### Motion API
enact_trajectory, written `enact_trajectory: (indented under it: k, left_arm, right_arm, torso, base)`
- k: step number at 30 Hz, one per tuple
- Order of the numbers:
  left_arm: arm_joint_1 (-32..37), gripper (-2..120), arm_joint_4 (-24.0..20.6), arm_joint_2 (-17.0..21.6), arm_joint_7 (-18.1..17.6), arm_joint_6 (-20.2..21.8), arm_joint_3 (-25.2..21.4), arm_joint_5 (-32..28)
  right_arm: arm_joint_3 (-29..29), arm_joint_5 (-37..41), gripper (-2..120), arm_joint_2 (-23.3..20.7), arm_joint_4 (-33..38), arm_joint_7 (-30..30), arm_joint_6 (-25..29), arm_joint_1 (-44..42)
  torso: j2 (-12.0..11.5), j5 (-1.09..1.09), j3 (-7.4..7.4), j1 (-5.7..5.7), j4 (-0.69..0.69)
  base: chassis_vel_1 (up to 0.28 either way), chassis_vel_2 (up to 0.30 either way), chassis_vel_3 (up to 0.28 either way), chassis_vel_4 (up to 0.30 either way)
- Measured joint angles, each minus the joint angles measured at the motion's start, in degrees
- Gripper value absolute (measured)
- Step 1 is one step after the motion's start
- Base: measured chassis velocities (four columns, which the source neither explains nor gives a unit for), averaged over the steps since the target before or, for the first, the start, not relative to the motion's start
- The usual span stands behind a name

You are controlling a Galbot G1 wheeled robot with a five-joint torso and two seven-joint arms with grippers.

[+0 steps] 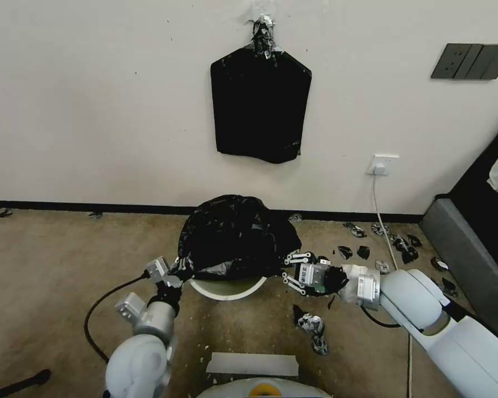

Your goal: Place a trash bag onto the trash bin.

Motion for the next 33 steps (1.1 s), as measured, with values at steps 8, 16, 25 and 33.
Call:
enact_trajectory:
  k: [8, 16, 25, 33]
  left_arm:
    - [-0.2, 4, -0.3, -0.1, -0.3, 0.5, -0.3, -1.2]
    - [-0.3, 4, -1.4, -0.6, -1.8, 0.9, -0.2, -2.4]
    - [-0.3, 4, -3.4, -1.3, -4.7, 3.9, 0.2, -4.9]
    - [0.3, 4, -6.8, -1.9, -8.4, 8.6, 0.5, -6.7]
  right_arm:
    - [-0.8, 3.0, 0, -0.8, 0.8, -1.3, 0.3, -1.3]
    - [-2.4, 2.0, 0, -0.6, 0.4, -3.0, 1.7, -3.5]
    - [-2.6, -1.2, 0, 0.7, -1.6, -3.9, 3.1, -5.1]
    - [-2.6, -3.8, 0, 1.6, -5.5, -4.3, 4.6, -4.8]
  torso:
    - [0.0, 0.00, 0.00, 0.00, 0.00]
    - [0.0, 0.00, 0.00, 0.00, 0.00]
    - [0.0, 0.00, 0.00, 0.00, 0.00]
    - [0.0, 0.00, 0.00, 0.00, 0.00]
  base:
    - [0.000, 0.000, 0.000, 0.000]
    - [0.000, 0.000, 0.000, 0.000]
    - [0.000, 0.000, 0.000, 0.000]
    - [0.000, 0.000, 0.000, 0.000]
